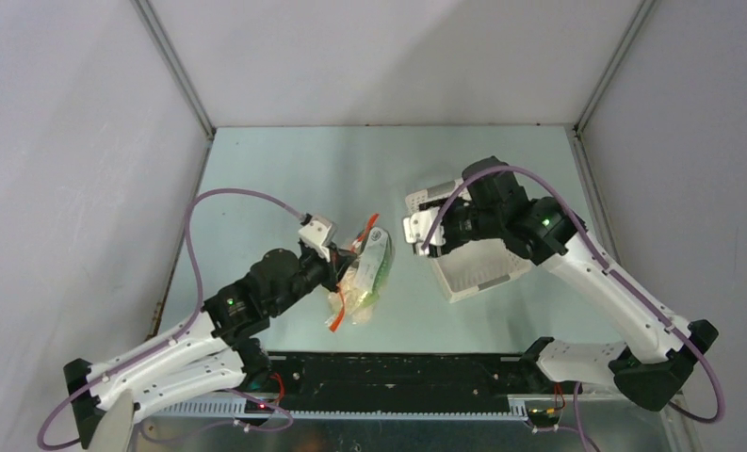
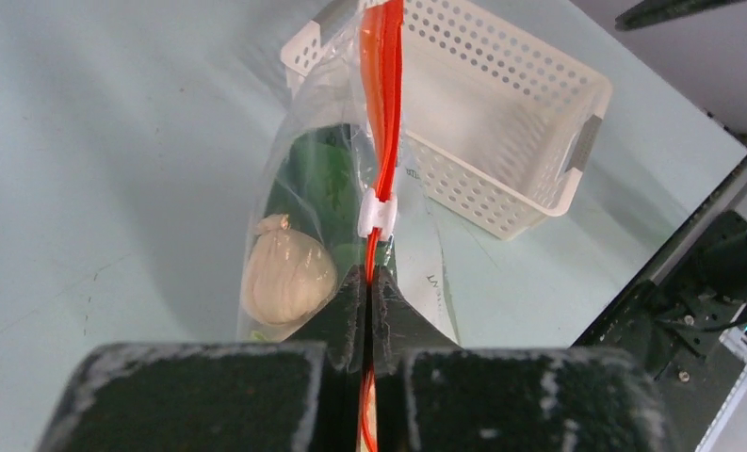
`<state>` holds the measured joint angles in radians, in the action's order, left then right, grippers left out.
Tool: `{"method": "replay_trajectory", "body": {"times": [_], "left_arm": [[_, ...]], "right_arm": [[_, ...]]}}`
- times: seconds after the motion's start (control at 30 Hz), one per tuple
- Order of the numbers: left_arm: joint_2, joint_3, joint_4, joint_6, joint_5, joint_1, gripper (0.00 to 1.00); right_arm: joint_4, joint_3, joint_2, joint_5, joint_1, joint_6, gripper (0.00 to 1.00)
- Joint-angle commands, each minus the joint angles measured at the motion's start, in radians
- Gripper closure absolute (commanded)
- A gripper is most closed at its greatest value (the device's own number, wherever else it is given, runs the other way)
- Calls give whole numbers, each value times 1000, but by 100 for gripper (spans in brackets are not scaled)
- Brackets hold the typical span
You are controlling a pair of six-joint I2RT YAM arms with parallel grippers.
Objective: Place the food in the zip-top bag and seal the zipper
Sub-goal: Adjust the zipper food storage bag at the center of the board.
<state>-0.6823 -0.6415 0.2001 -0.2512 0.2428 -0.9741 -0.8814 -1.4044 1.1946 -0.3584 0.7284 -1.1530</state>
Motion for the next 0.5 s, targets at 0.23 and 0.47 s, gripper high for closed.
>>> {"method": "replay_trajectory", "body": {"times": [0.23, 0.47], "left_arm": [[-18, -41, -49, 53, -195, -3, 100], [-29, -69, -46, 68, -231, -3, 100]], "right_arm": [[129, -9, 85, -218, 165, -86, 37], [133, -51, 207, -235, 227, -104, 37]]}}
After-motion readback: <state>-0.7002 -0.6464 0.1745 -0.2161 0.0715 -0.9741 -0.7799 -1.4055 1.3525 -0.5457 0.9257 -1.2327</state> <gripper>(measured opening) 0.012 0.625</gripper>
